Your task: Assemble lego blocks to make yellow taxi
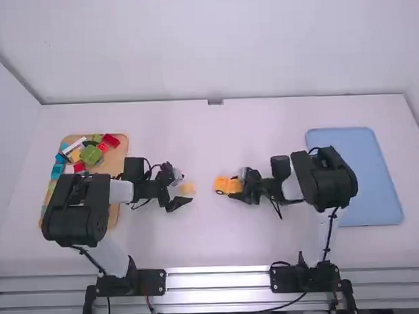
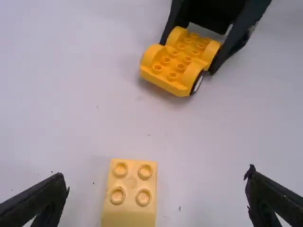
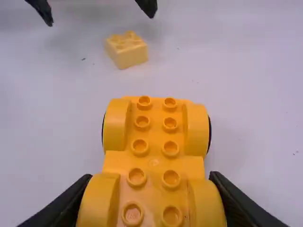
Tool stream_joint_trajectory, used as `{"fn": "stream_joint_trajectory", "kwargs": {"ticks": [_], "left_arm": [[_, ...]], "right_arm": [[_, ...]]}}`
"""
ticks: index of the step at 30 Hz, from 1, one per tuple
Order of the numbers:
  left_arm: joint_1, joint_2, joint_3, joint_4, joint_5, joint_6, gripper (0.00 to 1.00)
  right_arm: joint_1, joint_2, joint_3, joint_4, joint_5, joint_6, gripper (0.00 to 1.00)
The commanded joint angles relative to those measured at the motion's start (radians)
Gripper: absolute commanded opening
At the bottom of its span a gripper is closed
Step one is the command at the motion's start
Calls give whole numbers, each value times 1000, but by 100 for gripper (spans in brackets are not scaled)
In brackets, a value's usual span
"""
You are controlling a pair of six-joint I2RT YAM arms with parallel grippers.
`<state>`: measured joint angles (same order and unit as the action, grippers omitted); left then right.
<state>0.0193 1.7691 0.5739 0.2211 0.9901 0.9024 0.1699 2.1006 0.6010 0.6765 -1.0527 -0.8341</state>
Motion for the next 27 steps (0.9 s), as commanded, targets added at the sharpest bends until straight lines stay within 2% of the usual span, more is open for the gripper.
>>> {"fn": "stream_joint_trajectory", "kwargs": {"ticks": [1,2,5,9,12,16,20,22,26,27], "left_arm": [[-8,-10,-6,-3,11,10,99],[-8,-10,-6,-3,11,10,99],[-8,-10,-6,-3,11,11,99],[-23,-10,-6,-4,10,16,99],[-40,-10,-6,-11,0,50,99],[-86,-10,-6,-15,-129,48,99],[-98,-10,-6,-13,-169,46,99],[-93,-10,-6,-5,-170,49,99],[-75,-10,-6,-4,-172,49,99],[-68,-10,-7,-6,-172,49,99]], "right_arm": [[3,-46,39,-141,17,-116,32],[3,-46,39,-141,17,-116,32],[1,-95,97,-414,66,-285,31],[11,-114,143,-615,75,-463,30],[15,-113,152,-636,86,-478,30],[15,-113,150,-614,86,-472,30],[14,-113,142,-594,84,-472,31],[14,-113,137,-585,89,-472,45],[14,-113,138,-587,87,-471,62],[14,-113,138,-587,84,-472,76]]}}
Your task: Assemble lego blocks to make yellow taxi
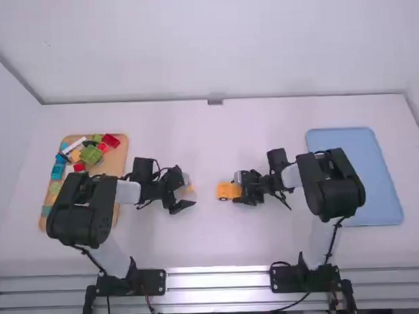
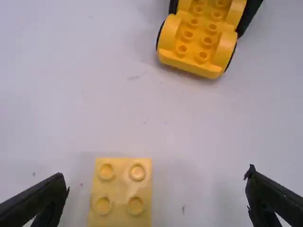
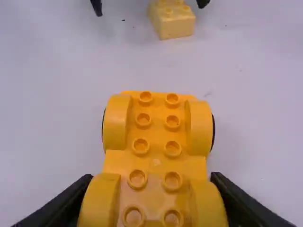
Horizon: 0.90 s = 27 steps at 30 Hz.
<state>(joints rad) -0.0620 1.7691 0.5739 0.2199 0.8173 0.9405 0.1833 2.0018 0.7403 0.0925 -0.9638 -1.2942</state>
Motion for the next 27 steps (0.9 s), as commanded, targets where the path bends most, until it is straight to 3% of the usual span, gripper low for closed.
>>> {"fn": "stream_joint_trajectory", "kwargs": {"ticks": [1,9,14,24,27], "left_arm": [[19,-10,-12,-5,1,11,99],[23,-10,-92,161,11,-1,96],[21,-7,-122,236,11,-31,95],[29,65,-79,259,42,-31,88],[30,81,-52,221,46,-19,81]], "right_arm": [[1,-14,-1,-3,-8,-12,99],[1,-14,-1,-3,-8,-11,98],[1,-14,-1,29,-8,87,98],[1,-14,-1,34,-8,94,98],[1,-14,-1,32,-8,94,98]]}}
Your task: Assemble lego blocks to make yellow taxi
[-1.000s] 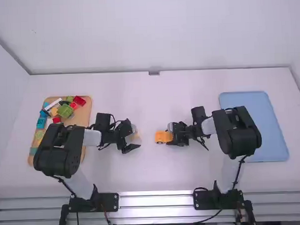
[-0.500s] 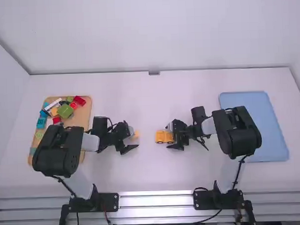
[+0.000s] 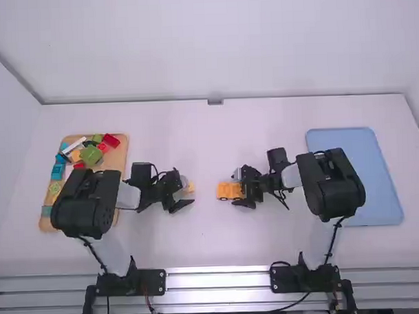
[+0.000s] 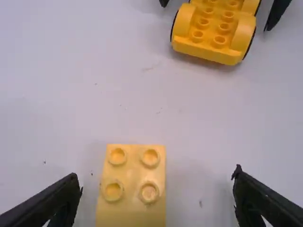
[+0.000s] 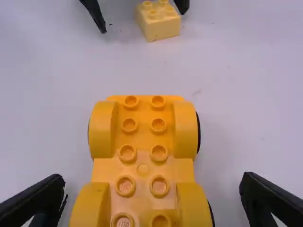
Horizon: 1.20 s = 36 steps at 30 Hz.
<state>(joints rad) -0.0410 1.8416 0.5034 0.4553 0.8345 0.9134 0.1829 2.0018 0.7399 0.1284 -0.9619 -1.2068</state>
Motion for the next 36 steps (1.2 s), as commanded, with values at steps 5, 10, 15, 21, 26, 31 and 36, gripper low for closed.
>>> {"fn": "stream_joint_trajectory", "kwargs": {"ticks": [5,10,15,21,26,31,36], "left_arm": [[16,8,21,-50,19,45,59],[19,8,6,-26,21,45,36],[18,8,6,-21,21,45,22],[-5,8,6,-1,77,45,18],[-5,-15,6,53,211,40,9],[-10,-24,23,71,226,-34,7],[-74,-24,69,5,209,-23,5]], "right_arm": [[1,-14,-1,-5,-10,7,98],[1,-14,-1,-6,-10,6,98],[1,-14,-1,-5,-10,7,98],[1,-14,-1,-4,-37,6,98],[1,-14,-1,-5,-43,7,98],[1,-14,-1,-6,-33,6,98],[-16,-14,-2,-36,-35,6,98]]}}
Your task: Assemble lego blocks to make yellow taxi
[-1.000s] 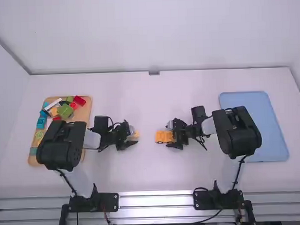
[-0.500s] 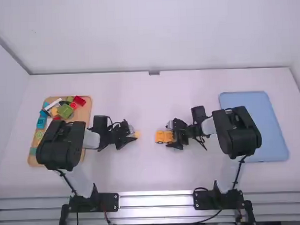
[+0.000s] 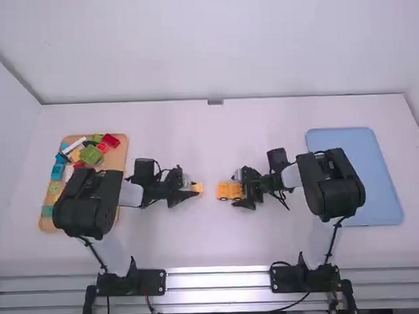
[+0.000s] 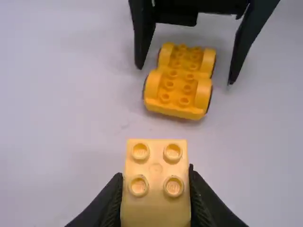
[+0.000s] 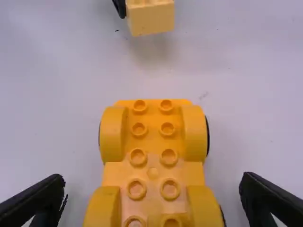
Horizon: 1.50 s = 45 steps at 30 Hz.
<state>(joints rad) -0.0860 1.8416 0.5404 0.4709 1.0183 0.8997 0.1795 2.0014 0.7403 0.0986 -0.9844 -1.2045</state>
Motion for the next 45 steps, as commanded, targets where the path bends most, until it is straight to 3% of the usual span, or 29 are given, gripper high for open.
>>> {"fn": "stream_joint_trajectory", "kwargs": {"ticks": [1,6,10,15,22,29,37,43,45], "left_arm": [[-41,-24,41,-19,9,-10,4],[-105,-24,83,-53,-42,-8,2],[-117,-24,132,-138,14,53,2],[-121,-24,207,-297,42,143,2],[-180,-24,291,-494,18,279,2],[-209,-24,290,-490,-26,276,2],[-208,-24,291,-477,-40,241,2],[-235,-24,291,-473,-43,242,2],[-235,-24,290,-462,-43,241,2]], "right_arm": [[-13,-13,-3,-8,-14,4,98],[-15,-10,-51,66,-18,4,98],[-15,2,-133,243,-73,7,98],[-15,2,-193,475,-15,266,98],[-5,3,-199,466,-14,212,98],[39,46,-159,455,-12,208,99],[8,105,-92,428,-82,209,100],[-4,105,-88,411,-69,209,94],[-4,105,-100,417,-70,193,87]]}}
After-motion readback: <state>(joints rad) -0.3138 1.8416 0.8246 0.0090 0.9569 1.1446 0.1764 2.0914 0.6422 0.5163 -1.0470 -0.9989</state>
